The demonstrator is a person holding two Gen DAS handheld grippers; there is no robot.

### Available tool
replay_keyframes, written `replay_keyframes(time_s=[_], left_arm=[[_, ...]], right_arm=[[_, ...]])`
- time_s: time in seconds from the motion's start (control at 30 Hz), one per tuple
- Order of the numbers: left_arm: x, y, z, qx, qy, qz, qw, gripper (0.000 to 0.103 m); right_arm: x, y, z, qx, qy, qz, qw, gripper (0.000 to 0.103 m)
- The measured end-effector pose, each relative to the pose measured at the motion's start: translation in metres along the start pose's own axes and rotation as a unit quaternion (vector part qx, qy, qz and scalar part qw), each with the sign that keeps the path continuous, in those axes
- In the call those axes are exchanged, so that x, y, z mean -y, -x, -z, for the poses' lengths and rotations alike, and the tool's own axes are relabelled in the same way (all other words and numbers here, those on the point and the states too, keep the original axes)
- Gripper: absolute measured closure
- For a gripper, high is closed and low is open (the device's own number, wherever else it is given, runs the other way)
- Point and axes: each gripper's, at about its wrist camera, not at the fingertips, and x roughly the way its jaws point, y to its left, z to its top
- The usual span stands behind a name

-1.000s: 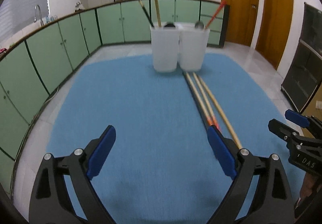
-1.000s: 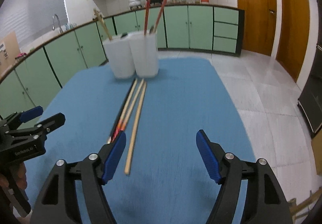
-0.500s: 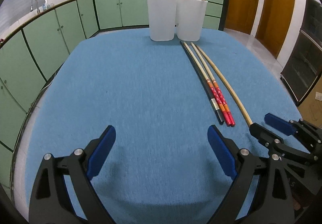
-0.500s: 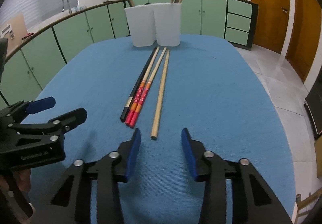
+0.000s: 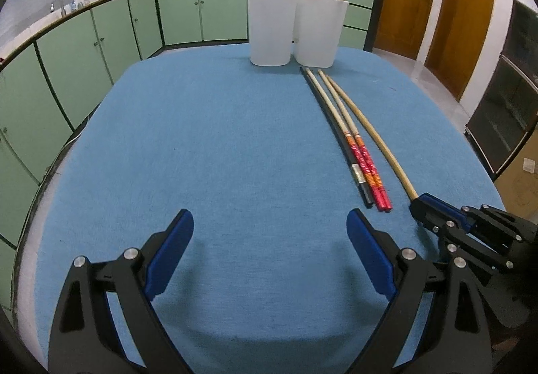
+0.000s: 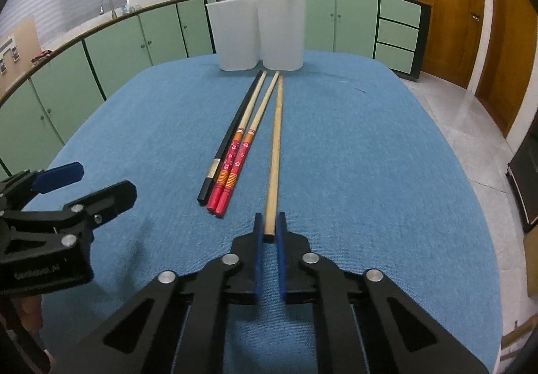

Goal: Organize utensils
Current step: 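Grasp a plain wooden chopstick with the right tool while the left tool grasps a black chopstick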

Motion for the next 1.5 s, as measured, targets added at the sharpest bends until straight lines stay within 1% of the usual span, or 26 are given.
replay_keyframes(time_s=[0.2,0.3,0.57,0.63,0.8,0.87,0.9,0.93,0.97,1.03,1.1,1.23,1.37,1.5], left_arm=[[0.019,-0.004,-0.005,-0.005,-0.008,0.024,0.9997,0.014],[0.032,-0.011,-0.007,-0.010,-0.024,0.025,0.9994,0.021],[0.045,-0.028,-0.007,-0.027,-0.036,0.011,0.9989,0.024],[0.048,-0.032,-0.006,-0.035,-0.036,0.011,0.9987,0.028],[0.051,-0.036,-0.008,-0.033,-0.031,0.007,0.9989,0.030],[0.051,-0.037,-0.010,-0.032,-0.026,0.008,0.9991,0.035],[0.051,-0.037,-0.011,-0.030,-0.026,0.008,0.9992,0.042],[0.052,-0.037,-0.012,-0.029,-0.026,0.007,0.9992,0.048],[0.052,-0.037,-0.012,-0.028,-0.027,0.006,0.9992,0.050],[0.049,-0.036,-0.012,-0.027,-0.026,0.005,0.9993,0.059],[0.043,-0.033,-0.010,-0.027,-0.020,0.005,0.9994,0.064],[0.037,-0.030,-0.008,-0.025,-0.016,0.004,0.9995,0.063],[0.040,-0.032,-0.008,-0.023,-0.017,-0.001,0.9996,0.060],[0.042,-0.032,-0.008,-0.021,-0.013,0.000,0.9997,0.061]], right_arm=[[0.016,0.007,-0.002,0.000,-0.014,0.004,1.000,0.097],[0.024,0.011,0.000,0.003,-0.022,0.004,1.000,0.097],[0.027,0.015,-0.002,0.010,-0.025,-0.008,1.000,0.097],[0.028,0.015,-0.002,0.011,-0.027,-0.009,1.000,0.097],[0.033,0.013,0.000,0.010,-0.036,-0.011,0.999,0.096],[0.035,0.013,0.001,0.008,-0.039,-0.014,0.999,0.096],[0.034,0.012,0.001,0.008,-0.040,-0.014,0.999,0.096],[0.035,0.012,0.002,0.007,-0.040,-0.015,0.999,0.096],[0.035,0.011,0.002,0.006,-0.041,-0.016,0.999,0.096],[0.035,0.010,0.003,0.005,-0.044,-0.018,0.999,0.096],[0.035,0.009,0.003,0.006,-0.045,-0.020,0.999,0.096],[0.035,0.008,0.003,0.006,-0.047,-0.023,0.999,0.096],[0.037,0.008,0.004,0.004,-0.051,-0.025,0.998,0.096],[0.036,0.007,0.004,0.004,-0.052,-0.024,0.998,0.096]])
